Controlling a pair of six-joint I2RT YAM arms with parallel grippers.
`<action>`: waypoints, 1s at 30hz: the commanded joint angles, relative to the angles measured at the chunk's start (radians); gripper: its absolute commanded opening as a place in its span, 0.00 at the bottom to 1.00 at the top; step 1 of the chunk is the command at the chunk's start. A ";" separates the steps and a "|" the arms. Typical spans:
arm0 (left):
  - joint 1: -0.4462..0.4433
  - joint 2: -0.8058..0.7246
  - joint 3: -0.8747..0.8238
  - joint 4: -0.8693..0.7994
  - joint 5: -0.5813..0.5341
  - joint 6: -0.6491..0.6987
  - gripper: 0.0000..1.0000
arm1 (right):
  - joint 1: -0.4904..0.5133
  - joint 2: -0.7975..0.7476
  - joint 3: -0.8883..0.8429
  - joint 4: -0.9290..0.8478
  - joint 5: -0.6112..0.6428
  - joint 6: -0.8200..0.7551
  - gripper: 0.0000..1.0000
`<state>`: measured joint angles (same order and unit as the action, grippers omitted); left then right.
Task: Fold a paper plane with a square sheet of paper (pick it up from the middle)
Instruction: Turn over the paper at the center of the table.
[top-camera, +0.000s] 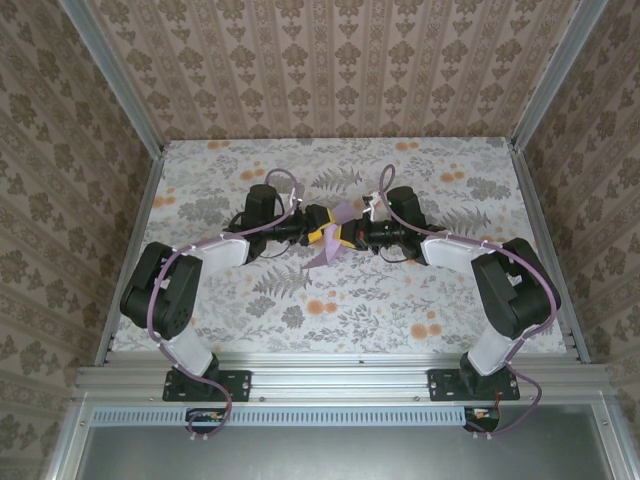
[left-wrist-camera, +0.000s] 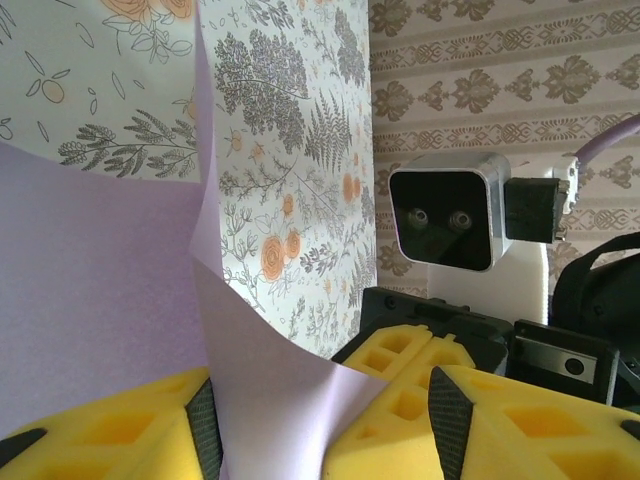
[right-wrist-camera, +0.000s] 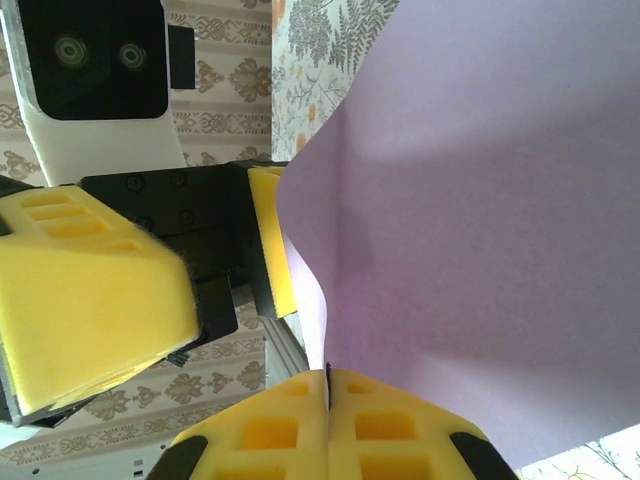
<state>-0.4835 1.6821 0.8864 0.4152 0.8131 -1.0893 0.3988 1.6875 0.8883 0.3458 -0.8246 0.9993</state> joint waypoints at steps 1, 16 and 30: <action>-0.006 -0.021 0.028 0.008 0.030 -0.006 0.57 | -0.011 -0.025 -0.018 0.025 -0.017 0.008 0.00; -0.008 -0.018 0.046 -0.043 0.051 0.028 0.43 | -0.025 -0.001 -0.019 0.007 -0.008 0.007 0.00; -0.008 -0.016 0.070 -0.145 0.041 0.094 0.25 | -0.034 0.008 -0.018 -0.009 -0.007 0.007 0.01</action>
<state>-0.4847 1.6821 0.9257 0.3065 0.8417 -1.0431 0.3706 1.6878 0.8768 0.3492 -0.8238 0.9997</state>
